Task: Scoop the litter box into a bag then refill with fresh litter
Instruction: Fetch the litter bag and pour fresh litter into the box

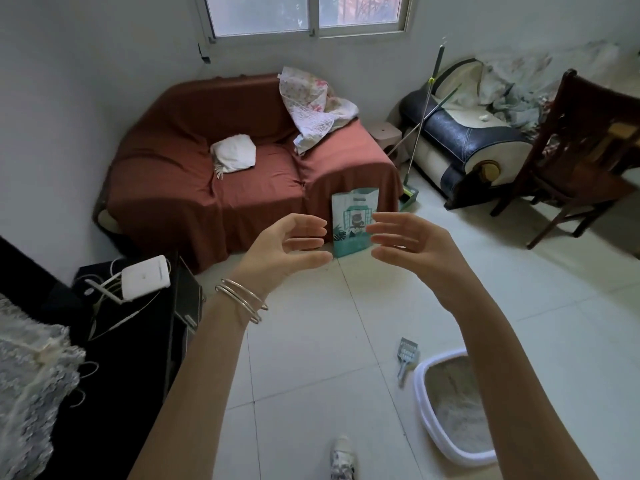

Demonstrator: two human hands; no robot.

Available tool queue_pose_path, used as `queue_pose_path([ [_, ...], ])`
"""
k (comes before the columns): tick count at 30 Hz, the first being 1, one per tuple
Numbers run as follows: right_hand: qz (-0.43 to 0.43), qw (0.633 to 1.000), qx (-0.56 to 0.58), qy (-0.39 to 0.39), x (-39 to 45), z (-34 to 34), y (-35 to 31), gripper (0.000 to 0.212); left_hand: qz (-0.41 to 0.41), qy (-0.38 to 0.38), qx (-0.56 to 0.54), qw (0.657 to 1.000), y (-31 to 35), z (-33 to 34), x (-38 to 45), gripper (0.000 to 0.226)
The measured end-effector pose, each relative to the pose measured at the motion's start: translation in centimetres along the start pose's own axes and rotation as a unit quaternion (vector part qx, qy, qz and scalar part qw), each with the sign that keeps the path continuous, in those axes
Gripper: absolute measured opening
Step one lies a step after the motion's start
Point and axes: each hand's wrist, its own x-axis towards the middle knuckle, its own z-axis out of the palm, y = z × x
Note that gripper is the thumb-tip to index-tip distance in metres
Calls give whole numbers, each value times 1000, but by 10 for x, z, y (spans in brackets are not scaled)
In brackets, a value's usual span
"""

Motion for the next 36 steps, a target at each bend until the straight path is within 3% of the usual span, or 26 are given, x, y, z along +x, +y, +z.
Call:
queue_pose_path([
  [17,23,999,-27,10,164,-56,36,42,-19,-25,-24,999,-20,-3,187,39],
  [36,34,997,-20,59,392,-28,44,48,-15,-71,-35,997,-38,-101,410,40],
])
